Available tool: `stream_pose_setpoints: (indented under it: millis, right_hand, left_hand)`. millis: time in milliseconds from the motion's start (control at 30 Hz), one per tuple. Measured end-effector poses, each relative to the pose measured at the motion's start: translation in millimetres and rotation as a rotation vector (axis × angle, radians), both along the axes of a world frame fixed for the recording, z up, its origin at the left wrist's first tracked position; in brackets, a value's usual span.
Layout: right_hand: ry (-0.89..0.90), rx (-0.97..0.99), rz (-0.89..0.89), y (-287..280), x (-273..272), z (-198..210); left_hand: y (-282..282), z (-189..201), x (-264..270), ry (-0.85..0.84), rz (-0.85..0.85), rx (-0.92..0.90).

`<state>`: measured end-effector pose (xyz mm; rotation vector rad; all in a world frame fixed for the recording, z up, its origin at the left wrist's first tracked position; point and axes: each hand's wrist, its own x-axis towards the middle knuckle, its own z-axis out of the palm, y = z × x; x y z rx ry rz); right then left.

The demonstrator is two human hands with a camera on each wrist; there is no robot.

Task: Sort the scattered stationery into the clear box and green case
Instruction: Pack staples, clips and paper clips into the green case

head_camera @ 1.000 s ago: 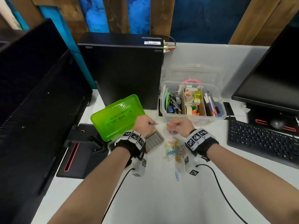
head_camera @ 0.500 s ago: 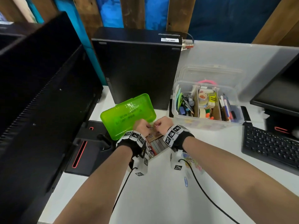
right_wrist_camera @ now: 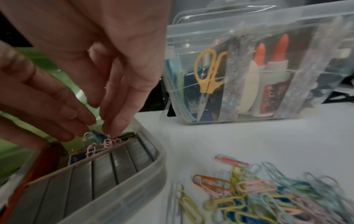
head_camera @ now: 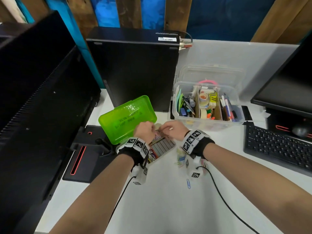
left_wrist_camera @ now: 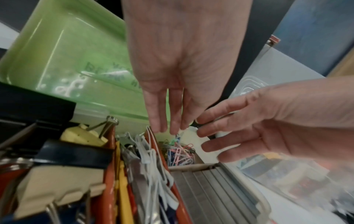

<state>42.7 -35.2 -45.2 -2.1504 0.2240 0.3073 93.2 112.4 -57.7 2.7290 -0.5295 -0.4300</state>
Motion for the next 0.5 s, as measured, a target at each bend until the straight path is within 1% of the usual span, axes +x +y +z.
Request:
stream_pose_setpoints:
  millis: [67, 100, 133, 200, 233, 300, 367, 433, 500]
  right_hand:
    - [0.074, 0.091, -0.095, -26, -20, -1]
    - [0.093, 0.101, -0.145, -41, -32, -4]
    - [0.100, 0.079, -0.180, -56, -44, -8]
    - [0.112, -0.044, -0.190, -83, -68, -14]
    - [0.134, -0.096, -0.191, -92, -80, -17]
    - [0.173, -0.118, -0.245, -104, -104, -22]
    - [0.181, -0.101, -0.334, -112, -123, -29]
    - [0.172, -0.091, -0.440, -120, -135, -36]
    - [0.172, -0.097, -0.512, -126, -141, -41]
  left_hand:
    - [-7, 10, -24, -0.154, -0.125, -0.041]
    - [-12, 13, -38, -0.179, -0.213, -0.069]
    - [-18, 14, -52, -0.144, -0.311, -0.084]
    - [-31, 9, -75, 0.032, -0.497, -0.055]
    - [-38, 4, -86, 0.123, -0.567, -0.020]
    - [-52, -9, -104, 0.243, -0.670, 0.036]
    - [-60, -23, -115, 0.308, -0.745, 0.108]
    - [-66, -33, -120, 0.330, -0.821, 0.166]
    - [-69, -37, -118, 0.343, -0.830, 0.176]
